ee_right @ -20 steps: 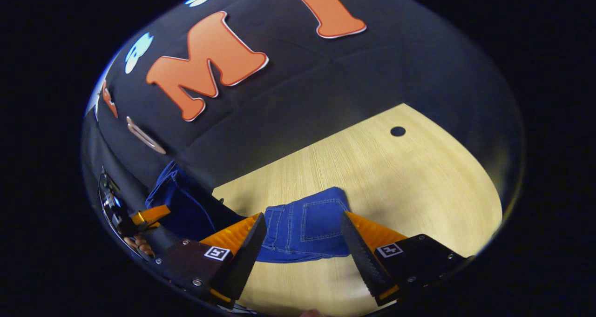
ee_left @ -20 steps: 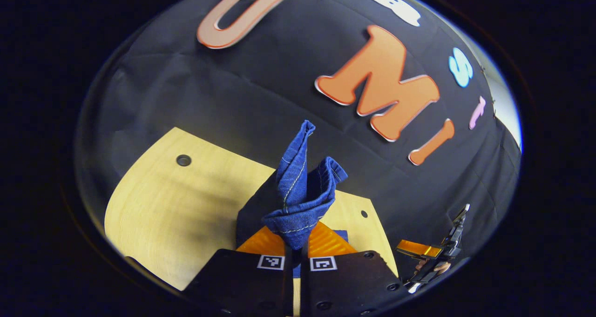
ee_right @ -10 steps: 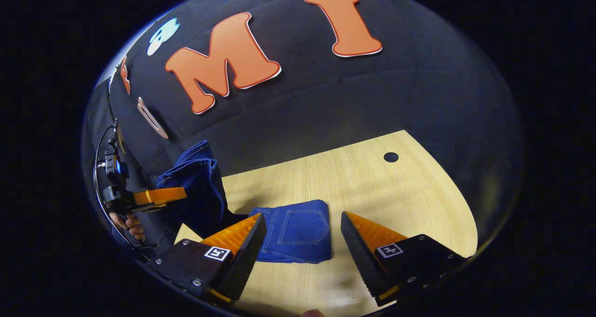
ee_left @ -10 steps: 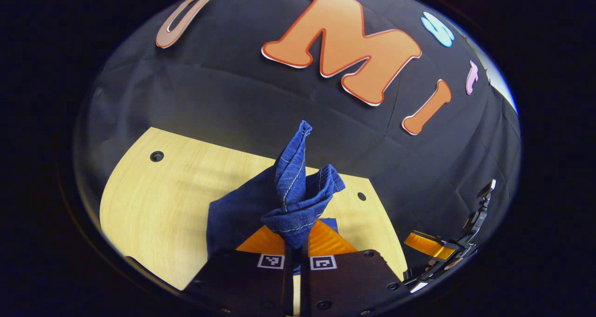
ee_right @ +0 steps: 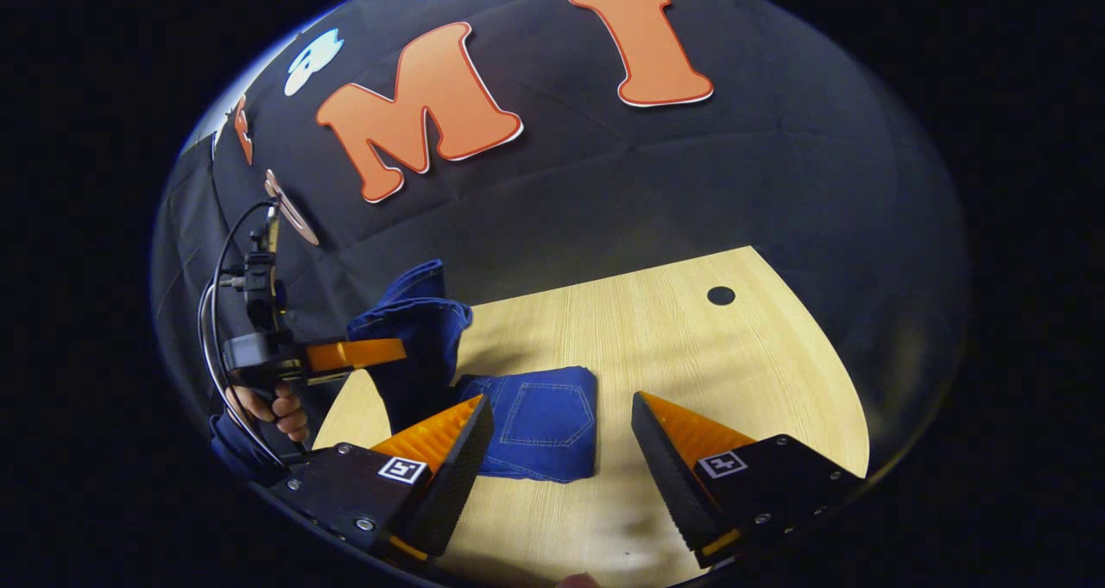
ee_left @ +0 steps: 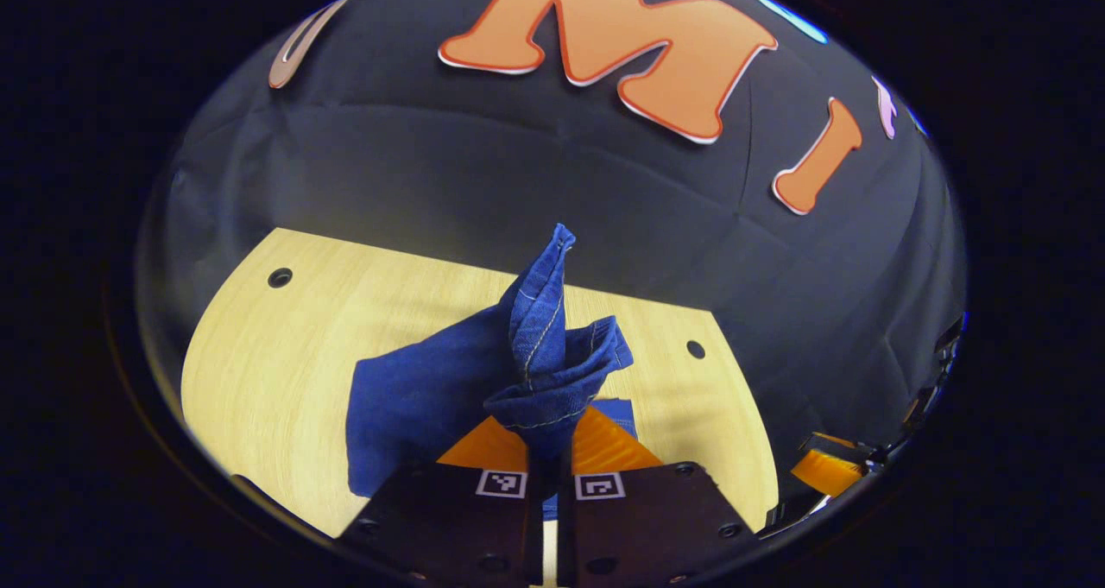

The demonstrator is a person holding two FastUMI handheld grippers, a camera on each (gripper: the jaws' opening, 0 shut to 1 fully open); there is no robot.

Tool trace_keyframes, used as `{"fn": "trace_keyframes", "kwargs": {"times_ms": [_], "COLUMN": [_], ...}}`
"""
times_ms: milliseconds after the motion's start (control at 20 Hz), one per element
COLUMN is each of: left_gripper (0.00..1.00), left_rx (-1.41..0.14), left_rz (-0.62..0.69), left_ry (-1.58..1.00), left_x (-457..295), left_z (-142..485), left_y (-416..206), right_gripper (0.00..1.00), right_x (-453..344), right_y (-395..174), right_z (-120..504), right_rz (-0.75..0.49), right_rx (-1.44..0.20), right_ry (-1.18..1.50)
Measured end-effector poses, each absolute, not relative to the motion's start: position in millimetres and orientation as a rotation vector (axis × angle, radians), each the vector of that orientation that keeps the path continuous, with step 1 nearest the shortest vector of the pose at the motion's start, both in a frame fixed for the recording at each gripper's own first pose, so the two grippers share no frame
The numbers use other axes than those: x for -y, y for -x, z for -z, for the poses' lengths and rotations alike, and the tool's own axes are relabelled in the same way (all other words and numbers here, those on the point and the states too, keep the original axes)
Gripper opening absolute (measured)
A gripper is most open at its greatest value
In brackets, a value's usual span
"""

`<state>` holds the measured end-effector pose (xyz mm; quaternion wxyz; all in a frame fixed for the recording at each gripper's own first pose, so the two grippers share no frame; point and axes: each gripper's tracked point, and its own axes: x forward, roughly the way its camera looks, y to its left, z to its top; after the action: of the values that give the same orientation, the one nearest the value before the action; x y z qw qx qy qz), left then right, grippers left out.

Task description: Grasp the waist and the cuffs of the jeans and fold them to make the two legs overlap; first hold the waist and fold one-third of the jeans toward the cuffs, then hold the cuffs and fold the remaining one-third in the same direction to finish folding.

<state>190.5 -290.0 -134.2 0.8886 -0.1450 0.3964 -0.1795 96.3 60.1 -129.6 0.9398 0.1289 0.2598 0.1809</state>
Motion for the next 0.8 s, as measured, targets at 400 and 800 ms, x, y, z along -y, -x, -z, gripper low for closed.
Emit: {"fn": "trace_keyframes", "kwargs": {"times_ms": [400, 800], "left_gripper": [0.42, 0.91], "left_rx": [-0.877, -0.612], "left_rz": [0.562, 0.545], "left_ry": [0.186, 0.115], "left_x": [363.4, 342.2], "left_z": [150.0, 69.7], "left_y": [-131.9, -129.9], "right_gripper": [0.98, 0.98], "right_x": [-58.0, -51.3], "right_y": [-99.4, -98.4], "right_z": [124.7, 86.0], "right_rz": [-0.377, -0.368], "right_rx": [-0.498, -0.257], "right_ry": [-0.228, -0.111]}}
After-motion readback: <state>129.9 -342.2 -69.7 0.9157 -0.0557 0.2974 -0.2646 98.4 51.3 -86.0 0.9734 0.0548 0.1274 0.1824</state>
